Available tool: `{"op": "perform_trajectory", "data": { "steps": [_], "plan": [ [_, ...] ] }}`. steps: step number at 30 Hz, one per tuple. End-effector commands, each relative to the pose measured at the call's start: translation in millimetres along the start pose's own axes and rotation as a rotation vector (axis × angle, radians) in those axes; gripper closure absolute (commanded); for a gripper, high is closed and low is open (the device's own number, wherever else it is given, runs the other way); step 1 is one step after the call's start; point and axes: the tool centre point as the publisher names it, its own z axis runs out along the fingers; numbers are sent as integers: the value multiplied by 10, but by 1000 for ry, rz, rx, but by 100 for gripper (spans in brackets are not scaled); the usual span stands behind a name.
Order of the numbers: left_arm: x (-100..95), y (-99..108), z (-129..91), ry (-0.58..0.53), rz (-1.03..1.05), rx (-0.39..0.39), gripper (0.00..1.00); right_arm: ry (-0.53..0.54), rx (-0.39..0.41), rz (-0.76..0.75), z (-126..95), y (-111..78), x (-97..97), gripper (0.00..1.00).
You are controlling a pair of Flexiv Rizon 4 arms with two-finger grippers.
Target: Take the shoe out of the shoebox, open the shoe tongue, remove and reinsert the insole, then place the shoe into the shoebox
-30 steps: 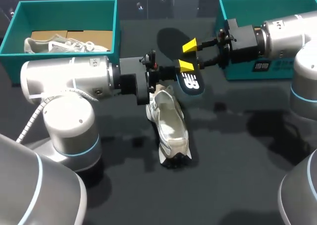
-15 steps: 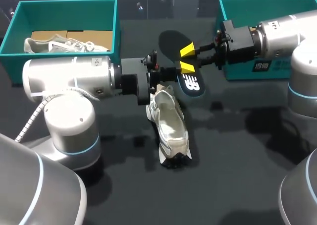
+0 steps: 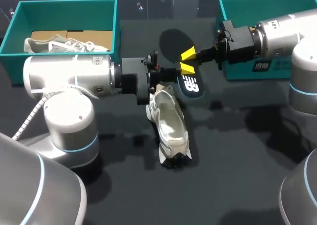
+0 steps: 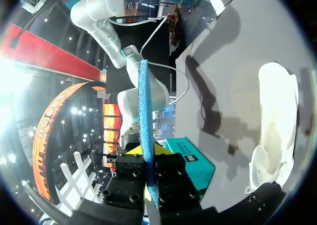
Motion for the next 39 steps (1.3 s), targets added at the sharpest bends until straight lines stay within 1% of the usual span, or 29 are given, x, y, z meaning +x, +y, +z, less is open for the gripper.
{"op": "perform_trajectory", "data": {
  "steps": [1, 2, 5, 8, 13, 15, 20, 22, 33, 35, 39],
  "plan": [
    [-17, -29, -51, 15, -11, 16, 55, 0, 3, 0, 3, 5, -14, 100],
    [-27, -46, -83, 24, -15, 22, 0, 0, 4, -1, 0, 4, -16, 100],
    [-69, -78, -237, 34, -29, 32, 0, 0, 5, -2, -15, -1, -24, 100],
    [-113, -77, -453, 56, -58, 39, 0, 1, 4, -5, -39, -19, -39, 100],
    [-163, -29, -823, 131, -81, 45, 0, 6, -4, -7, -57, -72, -97, 100],
    [-182, 7, -954, 176, -81, 46, 0, 12, -5, -2, -42, -86, -133, 100],
    [-311, 142, -1229, 252, -104, 23, 0, 22, 0, 6, 35, -90, -209, 100],
    [-373, 203, -1329, 272, -93, 55, 0, 26, 1, 8, 71, -84, -236, 100],
    [-373, 203, -1329, 272, -93, 55, 0, 63, 2, 6, 342, -43, -335, 100],
    [-373, 203, -1329, 272, -93, 55, 0, 78, -17, 1, 370, -46, -338, 100],
    [-373, 203, -1329, 272, -93, 55, 0, 78, -17, 1, 370, -46, -338, 100]
  ]
}}
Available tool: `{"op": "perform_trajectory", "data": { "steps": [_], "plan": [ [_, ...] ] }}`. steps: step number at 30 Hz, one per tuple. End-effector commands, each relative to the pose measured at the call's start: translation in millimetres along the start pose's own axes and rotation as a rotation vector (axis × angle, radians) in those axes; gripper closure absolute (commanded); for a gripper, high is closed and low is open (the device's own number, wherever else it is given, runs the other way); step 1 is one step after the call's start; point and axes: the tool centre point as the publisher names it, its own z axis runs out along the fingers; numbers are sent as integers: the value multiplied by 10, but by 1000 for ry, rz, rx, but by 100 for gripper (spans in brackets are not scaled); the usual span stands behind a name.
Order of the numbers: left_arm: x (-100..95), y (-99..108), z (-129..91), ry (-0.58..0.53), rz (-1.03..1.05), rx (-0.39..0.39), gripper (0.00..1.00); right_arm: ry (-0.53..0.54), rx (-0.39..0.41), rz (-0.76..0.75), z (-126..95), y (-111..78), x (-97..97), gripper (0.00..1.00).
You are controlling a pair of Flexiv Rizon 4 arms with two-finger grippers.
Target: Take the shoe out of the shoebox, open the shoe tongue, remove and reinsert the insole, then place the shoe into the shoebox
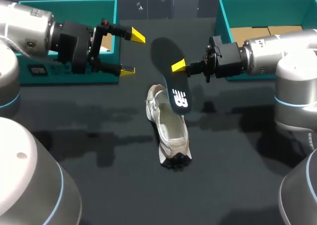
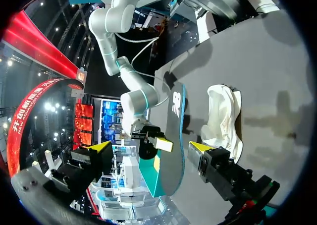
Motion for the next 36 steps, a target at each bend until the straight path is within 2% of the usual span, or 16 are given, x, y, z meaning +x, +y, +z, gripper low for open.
{"op": "perform_trajectory", "data": {
  "steps": [1, 5, 8, 10, 11, 12, 13, 14, 15, 30, 32, 33, 35, 36],
  "plan": [
    [7, -15, 0, 0, 1, -2, 0, 3, -3, -1, 44, -1, -26, 100],
    [-50, 47, -45, 19, -43, -28, 0, 3, -3, -1, 44, -1, -26, 100],
    [-185, 193, -88, 123, -100, -51, 0, 3, -3, -1, 44, -1, -26, 100],
    [-286, 274, -102, 252, -94, -82, 0, 3, -3, -1, 44, -1, -26, 100],
    [-339, 316, -122, 310, -107, -30, 0, 3, -3, -1, 44, -1, -26, 100],
    [-395, 369, -118, 420, -108, 1, 0, 3, -3, -1, 44, -1, -26, 100],
    [-446, 406, -104, 496, -96, -4, 0, 3, -3, -1, 44, -1, -26, 100],
    [-517, 438, -122, 523, -73, -6, 0, 3, -3, -1, 44, -1, -26, 100],
    [-608, 475, -142, 616, -71, -35, 0, 3, -3, -1, 44, -1, -26, 100],
    [-608, 475, -142, 616, -71, -35, 0, 3, -3, -1, 44, -1, -26, 100],
    [-661, 602, -26, 700, -159, -36, 0, 3, -3, -1, 44, -1, -26, 100],
    [-687, 625, 5, 700, -144, -35, 0, 3, -3, -1, 44, -1, -26, 100],
    [-763, 671, 97, 803, -176, -44, 0, 3, -3, -1, 44, -1, -26, 100],
    [-796, 684, 122, 806, -176, -26, 0, 3, -3, -1, 44, -1, -26, 100]
  ]
}}
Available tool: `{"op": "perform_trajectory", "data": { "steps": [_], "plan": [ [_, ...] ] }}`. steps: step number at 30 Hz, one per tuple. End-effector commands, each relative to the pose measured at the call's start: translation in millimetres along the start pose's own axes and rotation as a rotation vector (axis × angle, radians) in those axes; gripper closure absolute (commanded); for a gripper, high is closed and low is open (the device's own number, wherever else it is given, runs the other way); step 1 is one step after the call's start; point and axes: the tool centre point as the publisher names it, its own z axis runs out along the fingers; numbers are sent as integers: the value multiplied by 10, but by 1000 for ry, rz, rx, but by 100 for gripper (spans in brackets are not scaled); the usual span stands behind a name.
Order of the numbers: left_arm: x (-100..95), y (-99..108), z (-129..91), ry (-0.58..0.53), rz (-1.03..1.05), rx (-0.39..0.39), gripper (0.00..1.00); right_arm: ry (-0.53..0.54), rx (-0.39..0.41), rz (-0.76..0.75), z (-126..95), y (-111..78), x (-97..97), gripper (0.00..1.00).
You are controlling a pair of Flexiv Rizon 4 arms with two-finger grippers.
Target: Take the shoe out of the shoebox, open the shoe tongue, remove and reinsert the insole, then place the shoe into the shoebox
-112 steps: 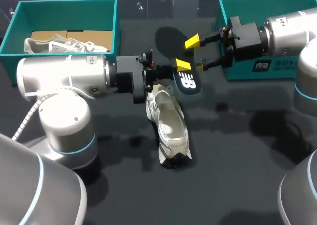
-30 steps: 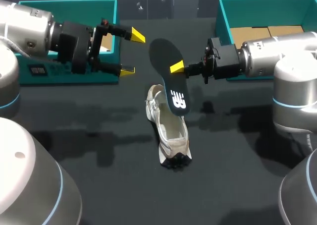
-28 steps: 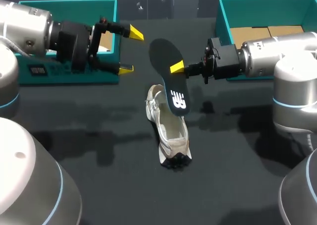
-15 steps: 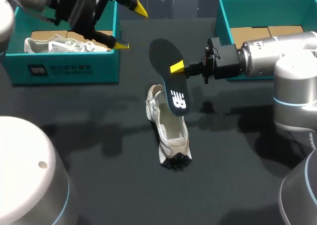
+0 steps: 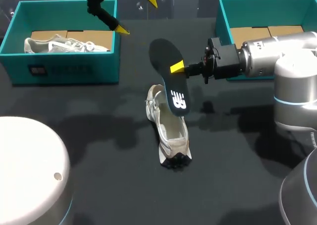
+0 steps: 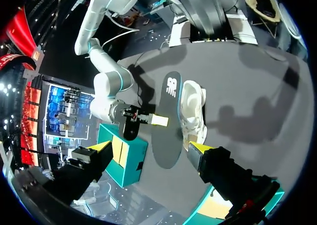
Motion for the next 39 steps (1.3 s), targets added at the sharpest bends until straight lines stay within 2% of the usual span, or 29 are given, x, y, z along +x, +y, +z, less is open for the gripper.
{"op": "perform_trajectory", "data": {
  "steps": [1, 2, 3, 9, 14, 20, 27, 39],
  "plan": [
    [-266, 110, 130, 311, -37, 16, 0, -1, 0, 1, 17, 6, -5, 100],
    [-310, 114, 159, 373, -39, 5, 0, -1, 0, 1, 17, 6, -5, 100],
    [-336, 104, 176, 367, -20, -11, 0, -1, 0, 1, 17, 6, -5, 100],
    [-448, 48, 292, 526, 6, 14, 0, -1, 0, 1, 17, 6, -5, 100],
    [-474, 36, 358, 638, 54, 17, 0, -1, 0, 1, 17, 6, -5, 100],
    [-469, 40, 427, 718, 82, -2, 0, -1, 0, 1, 17, 6, -5, 100],
    [-476, 54, 502, 746, 95, -22, 0, -1, 0, 1, 17, 6, -5, 100],
    [-589, 12, 673, 773, 109, -11, 0, -1, 0, 1, 17, 6, -5, 100]
  ]
}}
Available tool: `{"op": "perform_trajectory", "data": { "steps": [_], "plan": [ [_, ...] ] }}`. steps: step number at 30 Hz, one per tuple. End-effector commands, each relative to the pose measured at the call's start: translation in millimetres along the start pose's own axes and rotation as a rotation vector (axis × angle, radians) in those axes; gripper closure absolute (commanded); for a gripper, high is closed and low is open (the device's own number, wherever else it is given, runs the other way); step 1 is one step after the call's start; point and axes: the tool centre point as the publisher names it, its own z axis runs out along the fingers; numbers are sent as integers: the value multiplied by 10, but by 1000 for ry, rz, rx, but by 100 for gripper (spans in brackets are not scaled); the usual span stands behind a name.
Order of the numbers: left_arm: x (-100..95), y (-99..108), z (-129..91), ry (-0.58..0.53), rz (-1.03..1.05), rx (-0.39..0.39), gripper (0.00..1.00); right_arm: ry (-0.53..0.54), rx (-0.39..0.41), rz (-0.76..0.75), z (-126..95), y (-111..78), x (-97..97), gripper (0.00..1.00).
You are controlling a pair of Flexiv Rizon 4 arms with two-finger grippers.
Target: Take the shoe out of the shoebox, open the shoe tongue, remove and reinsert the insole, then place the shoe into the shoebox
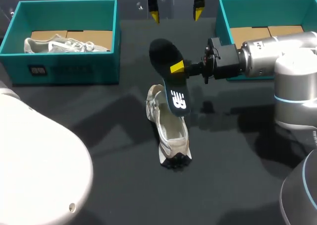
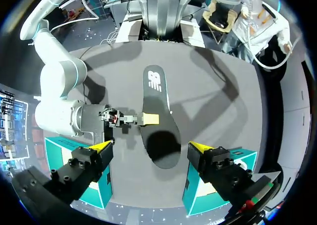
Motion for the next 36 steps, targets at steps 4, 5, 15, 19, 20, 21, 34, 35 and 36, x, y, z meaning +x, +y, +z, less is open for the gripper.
{"op": "perform_trajectory", "data": {
  "steps": [4, 5, 15, 19, 20, 21, 34, 35, 36],
  "plan": [
    [-92, -8, -11, 92, 6, -3, 0, -1, 0, 0, 15, 3, -6, 100],
    [-97, -11, -11, 93, 6, -3, 0, -1, 0, 0, 15, 3, -6, 100],
    [-114, -12, -8, 91, -2, -3, 0, -1, 0, 0, 15, 3, -6, 100],
    [-111, -7, -5, 88, -5, -2, 0, -1, 0, 0, 15, 3, -6, 100],
    [-103, -5, -4, 83, -7, -1, 0, -1, 0, 0, 15, 3, -6, 100],
    [-94, -3, -4, 79, -9, 0, 0, -1, 0, 0, 15, 3, -6, 100],
    [272, -104, -12, -175, -30, 26, 0, -1, 0, 0, 15, 3, -6, 100],
    [305, -117, -1, -209, -29, 28, 0, -1, 0, 0, 15, 3, -6, 100],
    [339, -134, 8, -242, -27, 27, 0, -1, 0, 0, 15, 3, -6, 100]
  ]
}}
